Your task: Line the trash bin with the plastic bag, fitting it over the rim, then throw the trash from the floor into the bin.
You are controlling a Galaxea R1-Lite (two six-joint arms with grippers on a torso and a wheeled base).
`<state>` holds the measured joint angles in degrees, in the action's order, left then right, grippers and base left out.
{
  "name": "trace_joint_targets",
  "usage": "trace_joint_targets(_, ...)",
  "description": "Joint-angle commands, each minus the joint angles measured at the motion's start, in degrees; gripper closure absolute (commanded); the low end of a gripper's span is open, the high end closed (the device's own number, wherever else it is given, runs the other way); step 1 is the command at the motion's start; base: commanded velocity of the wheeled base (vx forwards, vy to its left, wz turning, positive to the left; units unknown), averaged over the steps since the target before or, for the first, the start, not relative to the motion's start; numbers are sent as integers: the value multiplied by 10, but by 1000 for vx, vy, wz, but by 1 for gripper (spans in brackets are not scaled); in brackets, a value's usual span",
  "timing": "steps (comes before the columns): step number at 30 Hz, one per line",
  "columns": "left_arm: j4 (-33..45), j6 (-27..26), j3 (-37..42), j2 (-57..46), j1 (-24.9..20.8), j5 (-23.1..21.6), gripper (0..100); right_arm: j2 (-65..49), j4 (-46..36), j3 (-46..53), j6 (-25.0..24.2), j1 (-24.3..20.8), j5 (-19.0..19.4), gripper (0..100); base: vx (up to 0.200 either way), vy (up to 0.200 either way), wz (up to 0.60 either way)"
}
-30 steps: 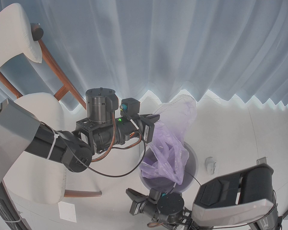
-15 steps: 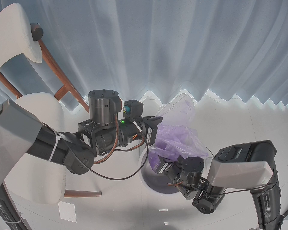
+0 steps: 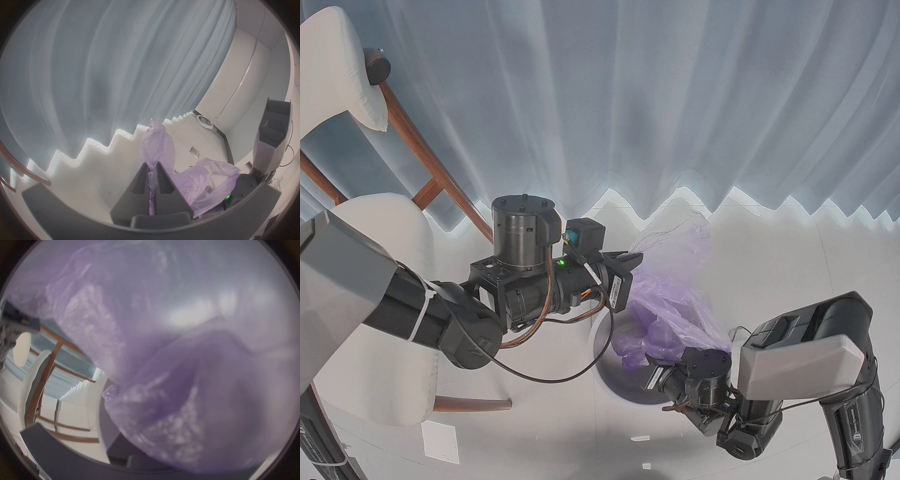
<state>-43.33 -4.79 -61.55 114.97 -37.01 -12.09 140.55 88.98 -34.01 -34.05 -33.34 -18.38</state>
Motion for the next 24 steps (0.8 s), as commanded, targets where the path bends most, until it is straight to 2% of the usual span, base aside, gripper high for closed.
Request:
trace_joint_targets(1,0,-28,6,11,9,-5,100,-44,10,83,-5,-68,5,100,0,0,0)
trace_joint_targets(2,-1,-40,6,17,15,-7,100,-70,10,107,-7,-88,12,100,0,0,0)
trace_joint_targets(4,-1,-46,6,19,19,-8,100,-85,10,119,-9,-98,16,100,0,0,0)
trace_joint_targets(5,1,-54,6,20,24,-17,100,-128,10,149,-17,-119,30,100,0,0,0)
trace_joint_targets(7,6,-54,6,20,24,-30,100,-162,10,178,-25,-134,41,100,0,0,0)
trace_joint_targets(9,12,-54,6,20,25,-54,100,-220,10,234,-28,-158,70,100,0,0,0)
trace_joint_targets(12,17,-58,8,21,26,-62,100,-324,10,325,-34,-190,114,100,0,0,0)
trace_joint_targets(15,17,-63,13,21,26,-65,100,-442,-16,339,-77,-219,130,100,0,0,0)
trace_joint_targets(17,16,-63,19,21,24,-65,100,-496,-50,339,-95,-217,132,100,0,0,0)
trace_joint_targets(20,10,-64,38,19,17,-66,100,-578,-144,336,-97,-173,134,100,0,0,0)
trace_joint_targets(21,10,-64,39,19,16,-66,100,-580,-147,335,-98,-171,134,100,0,0,0)
trace_joint_targets(24,7,-70,73,14,-4,-68,100,-626,-193,301,-131,-126,135,100,0,0,0)
